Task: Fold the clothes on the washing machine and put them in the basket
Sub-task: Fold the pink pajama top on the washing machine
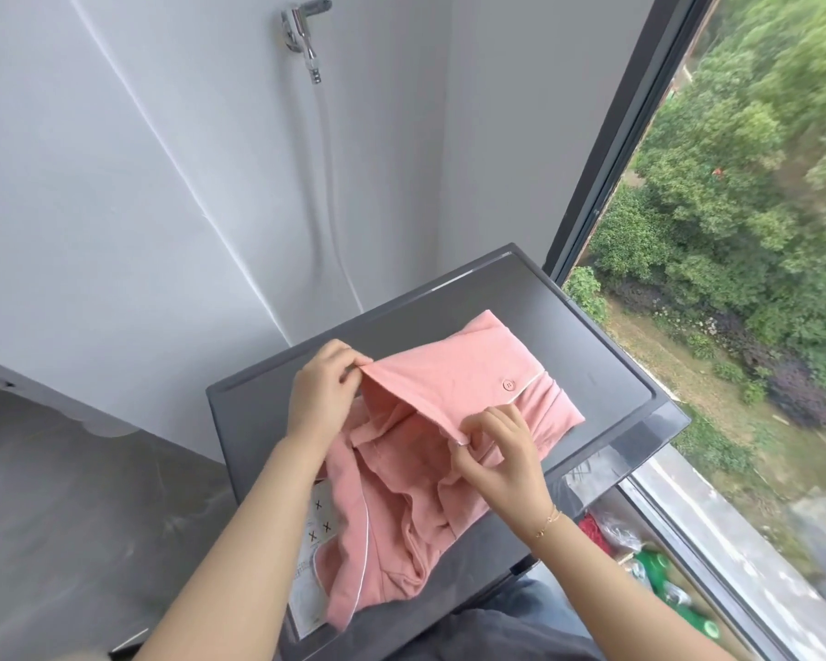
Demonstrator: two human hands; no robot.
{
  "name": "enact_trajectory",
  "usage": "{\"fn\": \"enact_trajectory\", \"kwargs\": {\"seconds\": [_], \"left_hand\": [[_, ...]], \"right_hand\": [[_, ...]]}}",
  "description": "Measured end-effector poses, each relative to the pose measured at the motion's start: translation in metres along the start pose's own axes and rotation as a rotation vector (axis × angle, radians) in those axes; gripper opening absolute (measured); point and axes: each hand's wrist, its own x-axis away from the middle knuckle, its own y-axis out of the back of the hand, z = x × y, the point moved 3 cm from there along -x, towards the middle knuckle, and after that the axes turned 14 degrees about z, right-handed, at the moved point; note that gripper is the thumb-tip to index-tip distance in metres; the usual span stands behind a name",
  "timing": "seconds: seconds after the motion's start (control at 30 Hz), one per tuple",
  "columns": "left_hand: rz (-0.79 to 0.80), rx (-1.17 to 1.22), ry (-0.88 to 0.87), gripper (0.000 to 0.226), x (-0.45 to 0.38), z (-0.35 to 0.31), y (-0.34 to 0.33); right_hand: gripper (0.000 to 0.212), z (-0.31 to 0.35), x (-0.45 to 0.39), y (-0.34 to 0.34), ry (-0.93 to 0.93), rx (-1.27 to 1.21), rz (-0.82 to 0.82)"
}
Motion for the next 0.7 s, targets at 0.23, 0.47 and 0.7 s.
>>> {"fn": "enact_trajectory", "kwargs": {"seconds": [0.23,0.47,0.7], "left_hand": [[0.144,-0.290,0.347,0.030,0.016,0.009,-0.013],[0.150,-0.269,0.050,0.052,0.022,-0.054,-0.066],[0.269,-0.474,0.216,0.062,0.039,-0.007,-0.103]], "right_hand": [[0.021,-0.015,0.008,-0.041,-0.041,0.301,0.448],[0.043,-0.020,-0.004,0.027,-0.254,-0.144,0.213],[0.061,-0.082,0.010,0.012,-0.401,0.451,0.471]]}}
